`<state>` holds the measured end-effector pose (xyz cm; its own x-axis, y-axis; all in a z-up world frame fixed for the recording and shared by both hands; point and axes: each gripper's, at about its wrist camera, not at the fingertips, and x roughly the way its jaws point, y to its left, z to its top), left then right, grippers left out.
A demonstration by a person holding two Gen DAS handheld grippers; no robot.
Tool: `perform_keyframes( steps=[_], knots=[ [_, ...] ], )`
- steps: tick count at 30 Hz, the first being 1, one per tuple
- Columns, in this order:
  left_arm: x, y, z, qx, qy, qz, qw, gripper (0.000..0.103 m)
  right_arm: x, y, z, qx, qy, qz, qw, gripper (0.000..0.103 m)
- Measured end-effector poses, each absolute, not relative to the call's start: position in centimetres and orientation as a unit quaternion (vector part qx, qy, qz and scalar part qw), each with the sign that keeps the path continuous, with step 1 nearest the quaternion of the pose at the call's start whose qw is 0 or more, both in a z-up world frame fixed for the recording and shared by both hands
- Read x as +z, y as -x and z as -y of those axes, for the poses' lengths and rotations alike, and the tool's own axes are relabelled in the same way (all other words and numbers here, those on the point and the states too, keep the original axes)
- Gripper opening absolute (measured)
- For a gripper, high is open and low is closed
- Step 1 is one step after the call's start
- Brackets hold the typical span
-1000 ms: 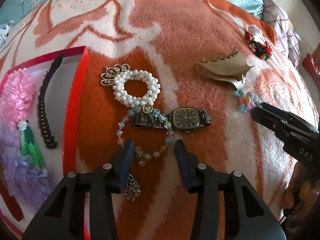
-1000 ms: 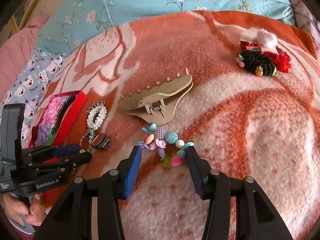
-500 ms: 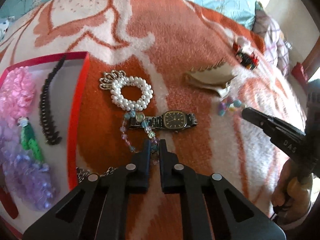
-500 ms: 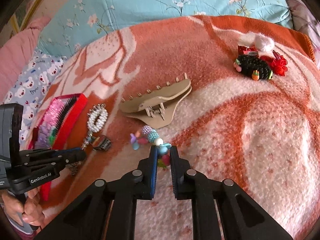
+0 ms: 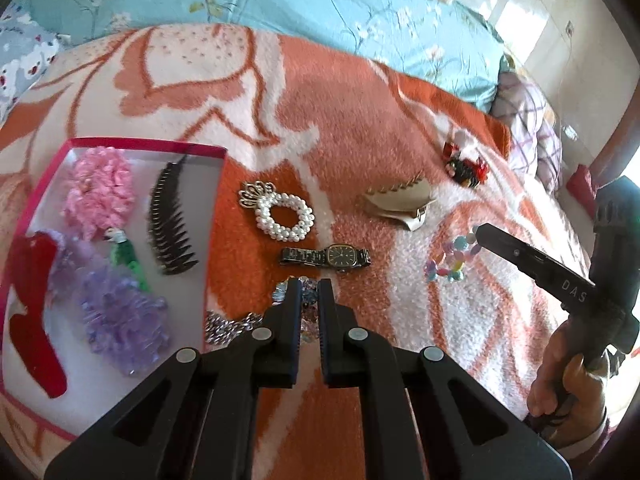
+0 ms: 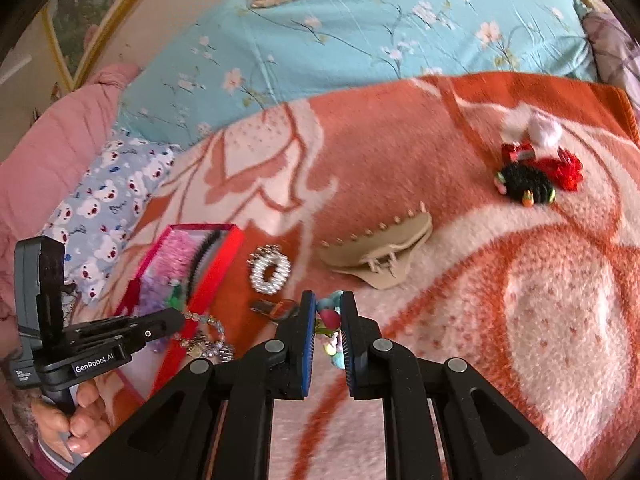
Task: Organize jewelry
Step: 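Carry the beaded bracelet and beaded hair tie into the white box and release both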
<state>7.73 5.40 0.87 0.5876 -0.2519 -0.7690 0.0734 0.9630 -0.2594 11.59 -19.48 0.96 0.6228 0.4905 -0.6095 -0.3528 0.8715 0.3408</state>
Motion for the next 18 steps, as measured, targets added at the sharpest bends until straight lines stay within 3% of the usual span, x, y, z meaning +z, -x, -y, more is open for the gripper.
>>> perform_keyframes(
  steps=[18],
  knots=[
    [4.0, -2.0, -12.2, -0.040, 0.149, -0.396, 0.905, 0.006, 2.9, -8.0, 12.4, 0.326, -0.085, -0.360, 0.870, 0.011]
  ],
)
